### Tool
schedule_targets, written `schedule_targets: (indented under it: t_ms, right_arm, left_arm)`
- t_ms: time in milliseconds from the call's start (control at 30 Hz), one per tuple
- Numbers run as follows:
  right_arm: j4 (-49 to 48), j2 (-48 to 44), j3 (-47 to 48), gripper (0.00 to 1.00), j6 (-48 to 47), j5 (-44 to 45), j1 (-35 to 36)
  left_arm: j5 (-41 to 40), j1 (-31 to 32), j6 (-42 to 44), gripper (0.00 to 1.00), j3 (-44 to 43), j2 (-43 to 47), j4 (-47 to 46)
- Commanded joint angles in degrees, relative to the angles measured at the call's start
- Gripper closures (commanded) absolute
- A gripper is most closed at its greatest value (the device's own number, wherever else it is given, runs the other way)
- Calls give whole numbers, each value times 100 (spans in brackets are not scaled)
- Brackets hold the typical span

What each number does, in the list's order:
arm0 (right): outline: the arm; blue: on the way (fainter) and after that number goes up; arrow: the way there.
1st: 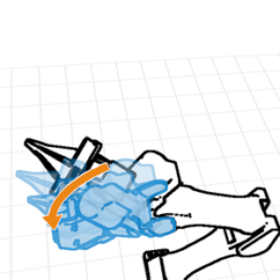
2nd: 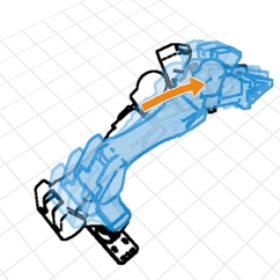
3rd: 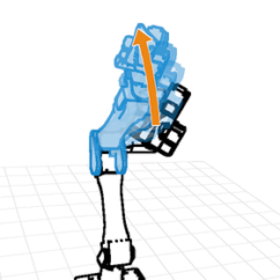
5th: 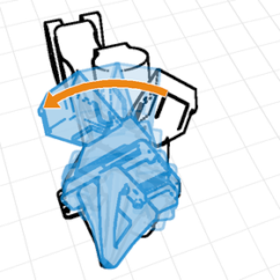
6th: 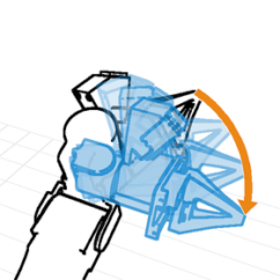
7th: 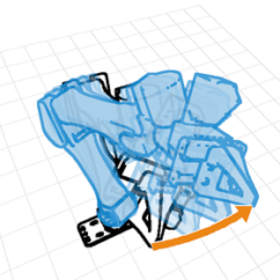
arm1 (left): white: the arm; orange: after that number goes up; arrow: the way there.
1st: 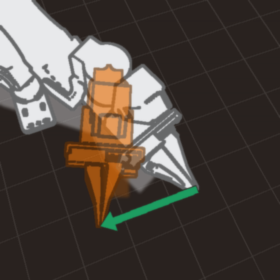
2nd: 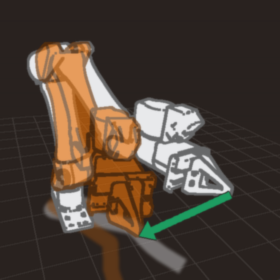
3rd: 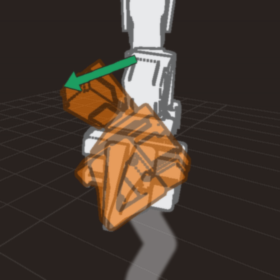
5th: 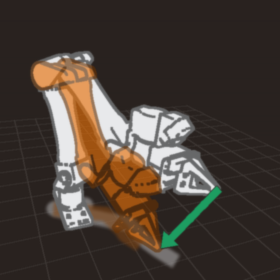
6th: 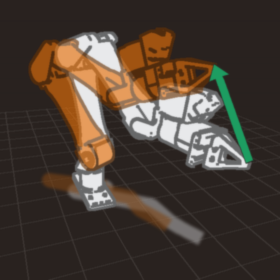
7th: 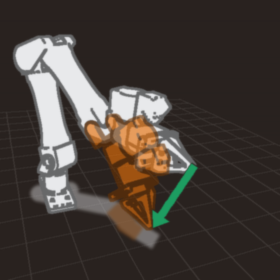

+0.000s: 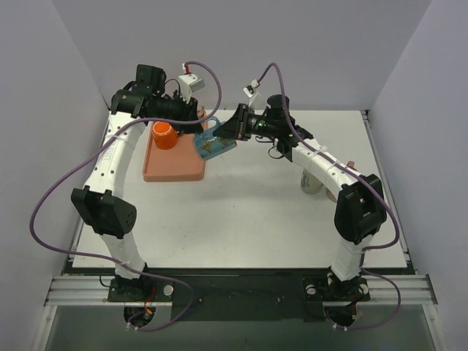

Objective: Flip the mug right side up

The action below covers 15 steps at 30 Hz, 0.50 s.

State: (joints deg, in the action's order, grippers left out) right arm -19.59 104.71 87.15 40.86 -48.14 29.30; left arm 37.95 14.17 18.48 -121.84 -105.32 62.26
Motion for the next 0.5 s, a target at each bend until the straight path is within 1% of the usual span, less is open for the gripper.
schedule_targets:
  t_ms: [0,33,67,100,133,167,200,233,267,300,333,367,467]
  right_arm:
    - [-355,-414,-111,100,-94,49,181]
    - [509,-477,-50,100,-696,398,190]
    - [1406,-651,64,100,-981,628,225]
    - [1719,-723,91,100,-1480,970,260]
    - [2218,-889,48,100,-1598,1234,295]
    - [2397,-960,-5,100,-1729,1611,296]
    - [2590,-1144,-171,100,-1748,1789,296]
    - [2679,-1232,-268,100,-1800,2269,296]
    - [2898,-1372,-443,100,-1844,2457,296]
    - [3004,-1443,-575,100,-1906,2894,296]
    - [3205,-1575,-612,100,-1924,3115,296]
    - [3277,-1637,-725,100,-1968,3501,296]
    - [3654,-1813,-893,100,-1986,4451,313]
  left_arm:
    - [687,121,-441,100,-112,170,-812]
    - [661,112,-511,100,-51,152,-899]
    - [626,103,-625,100,-33,126,-961]
    - [591,86,-696,96,-24,91,-979]
    - [521,86,-705,68,-33,73,-996]
    - [450,86,-714,56,-59,47,-996]
    - [276,77,-688,36,-111,29,-953]
    - [82,59,-688,29,-155,-15,-918]
    - [-41,50,-697,22,-199,-15,-900]
    - [-260,16,-697,20,-217,-15,-891]
    - [-367,-2,-697,19,-174,-6,-943]
    - [-620,-55,-697,19,-138,2,-1005]
    - [-956,-64,-837,16,-15,-24,-1260]
